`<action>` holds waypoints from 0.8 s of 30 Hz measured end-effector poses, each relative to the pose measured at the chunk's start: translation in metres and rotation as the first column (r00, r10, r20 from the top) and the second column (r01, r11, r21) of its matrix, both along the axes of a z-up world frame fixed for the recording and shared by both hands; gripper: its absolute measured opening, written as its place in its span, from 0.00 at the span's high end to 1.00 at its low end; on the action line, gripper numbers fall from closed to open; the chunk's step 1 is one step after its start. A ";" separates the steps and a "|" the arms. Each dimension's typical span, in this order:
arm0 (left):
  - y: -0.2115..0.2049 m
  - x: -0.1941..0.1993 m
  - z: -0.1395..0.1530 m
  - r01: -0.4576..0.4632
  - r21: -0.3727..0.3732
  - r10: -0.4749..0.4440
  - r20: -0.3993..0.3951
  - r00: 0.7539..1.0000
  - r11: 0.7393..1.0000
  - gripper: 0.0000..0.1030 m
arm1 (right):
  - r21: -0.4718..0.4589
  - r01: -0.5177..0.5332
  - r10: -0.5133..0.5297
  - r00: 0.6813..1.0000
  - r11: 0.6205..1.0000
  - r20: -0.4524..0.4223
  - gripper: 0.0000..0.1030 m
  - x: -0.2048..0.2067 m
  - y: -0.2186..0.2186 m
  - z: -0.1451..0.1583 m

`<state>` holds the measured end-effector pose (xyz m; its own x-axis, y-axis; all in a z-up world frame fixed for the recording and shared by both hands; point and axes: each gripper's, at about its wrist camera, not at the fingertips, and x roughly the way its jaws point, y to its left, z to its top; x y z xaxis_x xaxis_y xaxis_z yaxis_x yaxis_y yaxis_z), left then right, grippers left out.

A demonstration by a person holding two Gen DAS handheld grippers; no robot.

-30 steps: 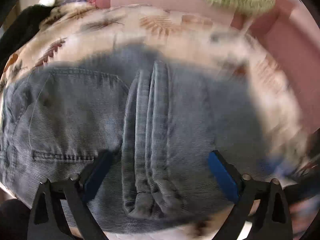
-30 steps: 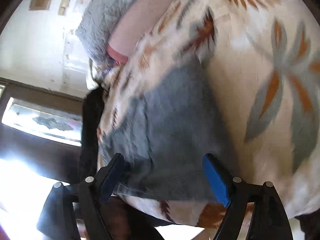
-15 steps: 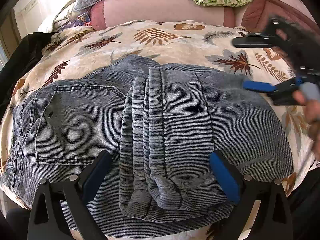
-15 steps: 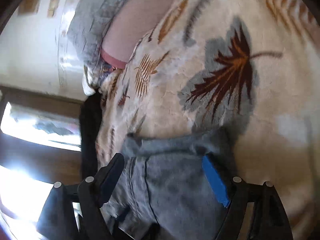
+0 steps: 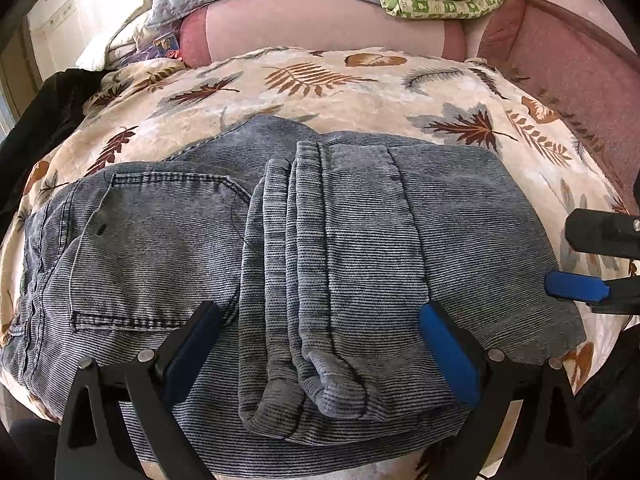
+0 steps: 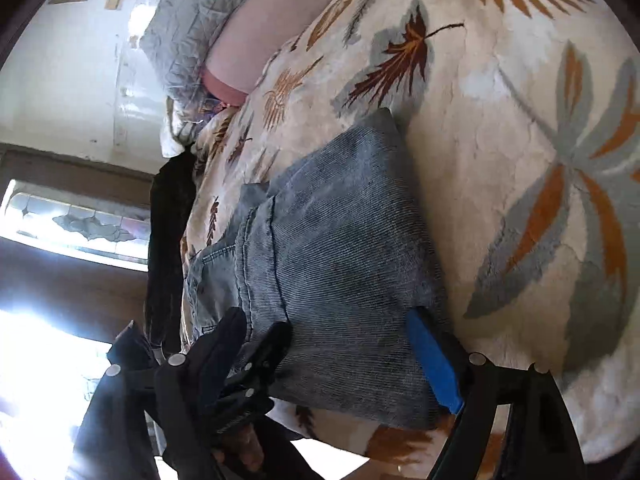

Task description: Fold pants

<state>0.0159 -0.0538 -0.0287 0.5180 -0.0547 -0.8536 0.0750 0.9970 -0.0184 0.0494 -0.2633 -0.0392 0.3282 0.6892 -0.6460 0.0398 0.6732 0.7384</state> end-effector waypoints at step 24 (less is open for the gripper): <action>0.001 -0.003 -0.001 0.009 0.001 -0.009 0.031 0.999 1.000 0.03 | -0.017 0.013 -0.012 0.996 1.000 0.085 0.16 0.090 0.015 0.029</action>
